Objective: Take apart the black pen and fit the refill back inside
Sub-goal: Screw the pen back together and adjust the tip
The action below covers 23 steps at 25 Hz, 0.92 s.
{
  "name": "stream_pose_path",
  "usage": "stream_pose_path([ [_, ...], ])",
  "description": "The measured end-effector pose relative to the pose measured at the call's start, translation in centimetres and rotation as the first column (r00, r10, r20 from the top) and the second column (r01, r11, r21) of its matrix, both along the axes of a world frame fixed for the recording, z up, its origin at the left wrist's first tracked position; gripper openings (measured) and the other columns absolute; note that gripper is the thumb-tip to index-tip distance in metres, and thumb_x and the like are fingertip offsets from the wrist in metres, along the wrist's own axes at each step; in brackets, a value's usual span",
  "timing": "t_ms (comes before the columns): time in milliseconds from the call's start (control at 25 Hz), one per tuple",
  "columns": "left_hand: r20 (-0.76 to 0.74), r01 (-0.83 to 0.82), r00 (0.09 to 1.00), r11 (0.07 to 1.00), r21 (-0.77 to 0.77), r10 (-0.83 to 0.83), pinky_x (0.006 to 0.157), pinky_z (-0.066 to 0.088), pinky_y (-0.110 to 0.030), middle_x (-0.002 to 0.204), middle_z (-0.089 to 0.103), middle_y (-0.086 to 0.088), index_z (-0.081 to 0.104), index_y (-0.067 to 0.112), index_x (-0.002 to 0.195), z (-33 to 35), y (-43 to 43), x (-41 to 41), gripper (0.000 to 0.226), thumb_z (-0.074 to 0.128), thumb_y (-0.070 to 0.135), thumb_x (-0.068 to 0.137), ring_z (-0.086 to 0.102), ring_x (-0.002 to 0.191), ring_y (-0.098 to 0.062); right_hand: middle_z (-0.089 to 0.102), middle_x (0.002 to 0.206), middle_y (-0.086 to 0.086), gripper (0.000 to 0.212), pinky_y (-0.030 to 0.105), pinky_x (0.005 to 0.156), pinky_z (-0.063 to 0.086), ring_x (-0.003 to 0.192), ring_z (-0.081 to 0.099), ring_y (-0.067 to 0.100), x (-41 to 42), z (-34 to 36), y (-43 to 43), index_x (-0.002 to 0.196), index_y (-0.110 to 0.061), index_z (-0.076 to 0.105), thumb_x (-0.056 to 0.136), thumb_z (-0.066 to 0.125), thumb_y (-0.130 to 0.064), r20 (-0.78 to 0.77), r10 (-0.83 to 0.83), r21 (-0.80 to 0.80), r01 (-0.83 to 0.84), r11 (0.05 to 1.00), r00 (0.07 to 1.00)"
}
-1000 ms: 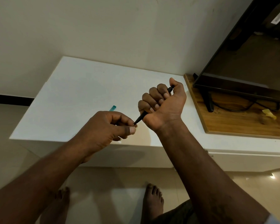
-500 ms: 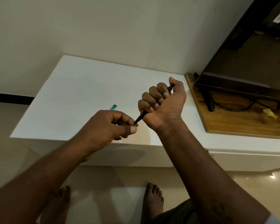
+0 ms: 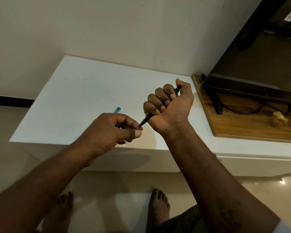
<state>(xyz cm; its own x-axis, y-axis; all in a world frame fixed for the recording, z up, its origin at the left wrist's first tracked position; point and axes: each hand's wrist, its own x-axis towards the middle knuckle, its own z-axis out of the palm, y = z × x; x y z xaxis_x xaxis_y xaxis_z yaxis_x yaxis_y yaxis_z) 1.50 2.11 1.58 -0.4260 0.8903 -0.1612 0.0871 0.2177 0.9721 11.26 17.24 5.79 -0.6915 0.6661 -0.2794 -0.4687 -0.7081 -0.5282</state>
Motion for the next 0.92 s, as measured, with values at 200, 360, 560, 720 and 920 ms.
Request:
stream_pose_path([
  [200, 0.003, 0.000, 1.000, 1.000, 0.001, 0.000, 0.070, 0.057, -0.025, 0.093, 0.080, 0.004, 0.081, 0.034, 0.087, 0.06, -0.01, 0.07, 0.009, 0.082, 0.027, 0.082, 0.075, 0.082, -0.015, 0.020, 0.048, -0.006, 0.051, 0.022, 0.042, 0.015, 0.039, 0.016, 0.011, 0.04, 0.12, 0.04, 0.055, -0.020, 0.031, 0.094, 0.049, -0.047, -0.005, -0.011, -0.011, 0.011, 1.000, 1.000],
  [360, 0.002, -0.001, 1.000, 1.000, 0.006, 0.001, 0.070, 0.056, -0.026, 0.092, 0.080, 0.003, 0.081, 0.033, 0.086, 0.10, 0.01, 0.08, 0.008, 0.081, 0.026, 0.083, 0.074, 0.080, -0.014, 0.020, 0.048, -0.006, 0.050, 0.022, 0.042, 0.015, 0.039, 0.016, 0.011, 0.05, 0.15, -0.02, 0.055, -0.021, 0.030, 0.094, 0.049, -0.046, -0.005, -0.011, -0.015, 0.011, 1.000, 1.000],
  [560, 0.014, -0.011, 1.000, 1.000, 0.014, 0.010, 0.069, 0.055, -0.027, 0.090, 0.080, 0.003, 0.082, 0.031, 0.087, 0.07, -0.06, 0.04, 0.007, 0.081, 0.025, 0.082, 0.074, 0.077, -0.012, 0.020, 0.048, -0.006, 0.047, 0.022, 0.041, 0.015, 0.038, 0.016, 0.011, 0.06, 0.15, -0.03, 0.056, -0.021, 0.030, 0.093, 0.049, -0.043, -0.009, -0.019, -0.017, 0.019, 1.000, 1.000],
  [720, 0.007, -0.012, 1.000, 1.000, 0.018, 0.012, 0.070, 0.056, -0.027, 0.089, 0.080, 0.002, 0.082, 0.030, 0.087, 0.03, -0.01, 0.04, 0.008, 0.081, 0.023, 0.083, 0.073, 0.077, -0.011, 0.020, 0.048, -0.006, 0.048, 0.022, 0.042, 0.015, 0.039, 0.016, 0.011, 0.11, 0.22, 0.05, 0.056, -0.021, 0.030, 0.093, 0.049, -0.045, -0.006, -0.023, -0.030, 0.022, 0.999, 1.000],
  [920, 0.018, -0.020, 1.000, 1.000, 0.023, 0.020, 0.069, 0.055, -0.026, 0.089, 0.080, 0.000, 0.082, 0.029, 0.087, 0.02, -0.01, -0.03, 0.006, 0.081, 0.024, 0.083, 0.072, 0.076, -0.011, 0.020, 0.049, -0.006, 0.050, 0.022, 0.042, 0.015, 0.039, 0.016, 0.011, 0.14, 0.26, 0.06, 0.056, -0.021, 0.030, 0.094, 0.049, -0.047, -0.014, -0.013, -0.030, 0.012, 0.999, 1.000],
])
